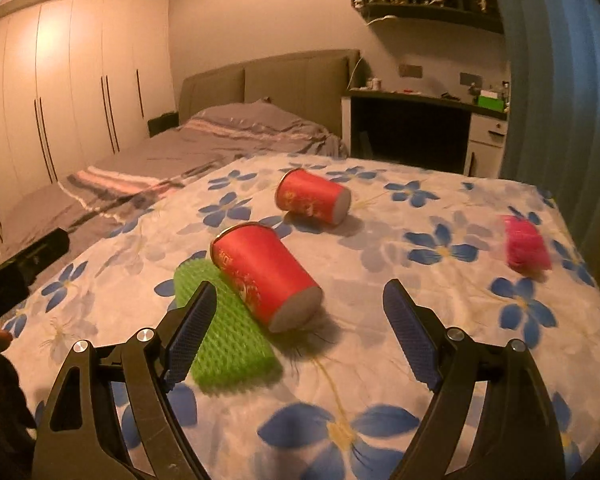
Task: Collect trash
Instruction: 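Grasp the red paper cup with the right tool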
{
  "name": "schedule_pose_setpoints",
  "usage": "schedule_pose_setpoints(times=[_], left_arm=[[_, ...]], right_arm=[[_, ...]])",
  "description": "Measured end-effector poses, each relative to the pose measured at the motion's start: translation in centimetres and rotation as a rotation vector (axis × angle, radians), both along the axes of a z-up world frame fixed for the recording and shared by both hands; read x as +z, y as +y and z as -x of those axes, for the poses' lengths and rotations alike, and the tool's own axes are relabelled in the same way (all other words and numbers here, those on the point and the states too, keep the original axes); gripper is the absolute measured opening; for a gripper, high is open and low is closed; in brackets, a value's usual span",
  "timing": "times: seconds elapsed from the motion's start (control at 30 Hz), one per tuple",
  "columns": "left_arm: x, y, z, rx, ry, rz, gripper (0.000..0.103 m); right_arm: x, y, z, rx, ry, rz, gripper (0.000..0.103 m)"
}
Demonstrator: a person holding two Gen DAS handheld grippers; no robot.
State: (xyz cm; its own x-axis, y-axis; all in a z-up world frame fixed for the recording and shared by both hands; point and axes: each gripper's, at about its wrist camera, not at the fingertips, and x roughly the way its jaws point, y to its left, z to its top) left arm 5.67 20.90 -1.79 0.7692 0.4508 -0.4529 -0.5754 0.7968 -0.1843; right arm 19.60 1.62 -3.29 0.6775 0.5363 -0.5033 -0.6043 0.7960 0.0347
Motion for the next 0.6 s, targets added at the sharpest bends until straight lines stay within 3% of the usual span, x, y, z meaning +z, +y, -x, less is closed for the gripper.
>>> schedule_pose_setpoints(times=[0.2, 0.6], left_arm=[[-0.5, 0.5, -0.9, -0.008, 0.013, 0.009, 0.092], [-1.3, 0.9, -1.6, -0.032, 0.033, 0.026, 0.092]], right_arm=[[-1.1, 2.7, -2.4, 0.029, 0.065, 0.037, 0.082], [-2.7, 5.5, -4.9, 0.078, 0.151, 0.118, 0.070]])
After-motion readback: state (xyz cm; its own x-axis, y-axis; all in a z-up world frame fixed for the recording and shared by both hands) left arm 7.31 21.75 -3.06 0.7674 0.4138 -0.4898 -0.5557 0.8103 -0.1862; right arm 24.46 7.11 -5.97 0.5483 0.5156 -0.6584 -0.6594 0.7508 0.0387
